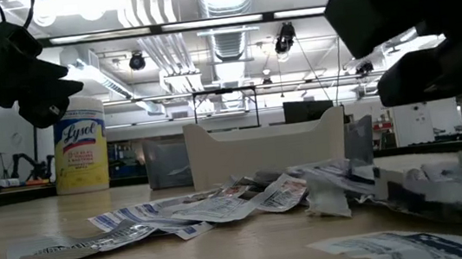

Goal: Pick & Place First Aid Supplies
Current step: Put the alcohol pad into the left black bin

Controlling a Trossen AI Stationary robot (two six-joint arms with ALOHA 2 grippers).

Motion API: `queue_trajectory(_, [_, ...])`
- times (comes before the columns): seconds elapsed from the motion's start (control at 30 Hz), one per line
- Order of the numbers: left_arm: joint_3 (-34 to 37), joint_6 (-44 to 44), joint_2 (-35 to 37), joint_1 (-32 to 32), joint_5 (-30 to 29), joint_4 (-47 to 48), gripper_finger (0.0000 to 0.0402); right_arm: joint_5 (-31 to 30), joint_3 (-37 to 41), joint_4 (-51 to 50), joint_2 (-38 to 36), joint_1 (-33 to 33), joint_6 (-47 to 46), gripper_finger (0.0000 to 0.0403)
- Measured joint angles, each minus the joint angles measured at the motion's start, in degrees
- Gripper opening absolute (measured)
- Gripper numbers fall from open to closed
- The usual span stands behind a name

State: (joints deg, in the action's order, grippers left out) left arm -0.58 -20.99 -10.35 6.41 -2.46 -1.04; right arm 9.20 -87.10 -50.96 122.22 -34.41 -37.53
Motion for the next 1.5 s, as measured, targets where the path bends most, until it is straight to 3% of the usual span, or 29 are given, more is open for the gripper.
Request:
queue_trajectory(0.3, [0.0, 0.0, 0.0, 0.0, 0.0, 0.0, 0.0136, -0.2, 0.1, -5.1, -0.5, -0.1, -2.5, 0.0008])
queue_trajectory(1.33, [0.0, 0.0, 0.0, 0.0, 0.0, -0.1, 0.0136, 1.7, 0.2, -5.5, -5.5, -0.2, -4.5, 0.0008])
queue_trajectory(1.5, [0.0, 0.0, 0.0, 0.0, 0.0, -0.1, 0.0136, 5.5, 0.2, -1.8, -8.8, 0.2, -2.5, 0.0008])
